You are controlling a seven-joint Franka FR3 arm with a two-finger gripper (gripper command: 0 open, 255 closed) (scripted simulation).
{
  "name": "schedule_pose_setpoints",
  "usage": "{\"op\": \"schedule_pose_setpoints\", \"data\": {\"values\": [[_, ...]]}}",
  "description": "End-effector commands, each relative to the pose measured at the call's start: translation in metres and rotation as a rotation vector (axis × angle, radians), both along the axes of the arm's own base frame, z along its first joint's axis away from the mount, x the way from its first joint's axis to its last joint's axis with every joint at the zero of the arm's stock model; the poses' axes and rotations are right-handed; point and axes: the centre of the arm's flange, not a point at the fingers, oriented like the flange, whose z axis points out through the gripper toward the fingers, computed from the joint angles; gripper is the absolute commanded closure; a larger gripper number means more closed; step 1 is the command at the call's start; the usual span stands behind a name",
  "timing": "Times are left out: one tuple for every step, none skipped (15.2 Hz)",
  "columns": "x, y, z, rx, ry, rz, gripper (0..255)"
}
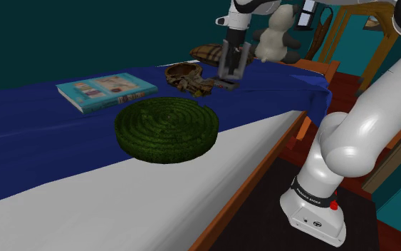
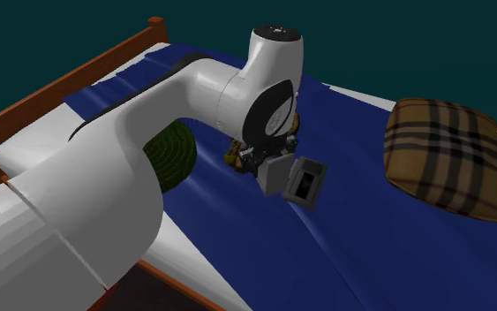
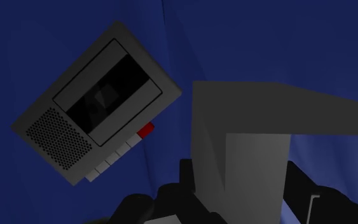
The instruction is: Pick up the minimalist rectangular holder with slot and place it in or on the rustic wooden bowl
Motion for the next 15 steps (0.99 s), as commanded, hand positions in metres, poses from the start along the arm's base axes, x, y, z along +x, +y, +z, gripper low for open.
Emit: {"op": "schedule_pose_setpoints", "data": {"values": [[0.0, 0.001, 0.011, 0.0, 0.0, 0.0, 255], [0.0, 0.001, 0.017, 0.0, 0.0, 0.0, 255], [0.0, 0.001, 0.022, 0.0, 0.0, 0.0, 255], [0.0, 0.001, 0.027, 0.0, 0.0, 0.0, 255], [0.0, 0.001, 0.033, 0.0, 0.0, 0.0, 255], [0.0, 0.001, 0.038, 0.0, 0.0, 0.0, 255], [0.0, 0.001, 0.043, 0.0, 0.0, 0.0, 255], [0.0, 0.001, 0.048, 0.0, 0.0, 0.0, 255], [0.0, 0.001, 0.054, 0.0, 0.0, 0.0, 255], [0.0, 0.001, 0.059, 0.0, 0.0, 0.0, 255], [0.0, 0.001, 0.064, 0.0, 0.0, 0.0, 255], [0.0, 0.001, 0.069, 0.0, 0.0, 0.0, 255], [0.001, 0.002, 0.062, 0.0, 0.0, 0.0, 255], [0.001, 0.002, 0.062, 0.0, 0.0, 0.0, 0], [-0.007, -0.019, 0.052, 0.065, -0.064, 0.14, 0]]}}
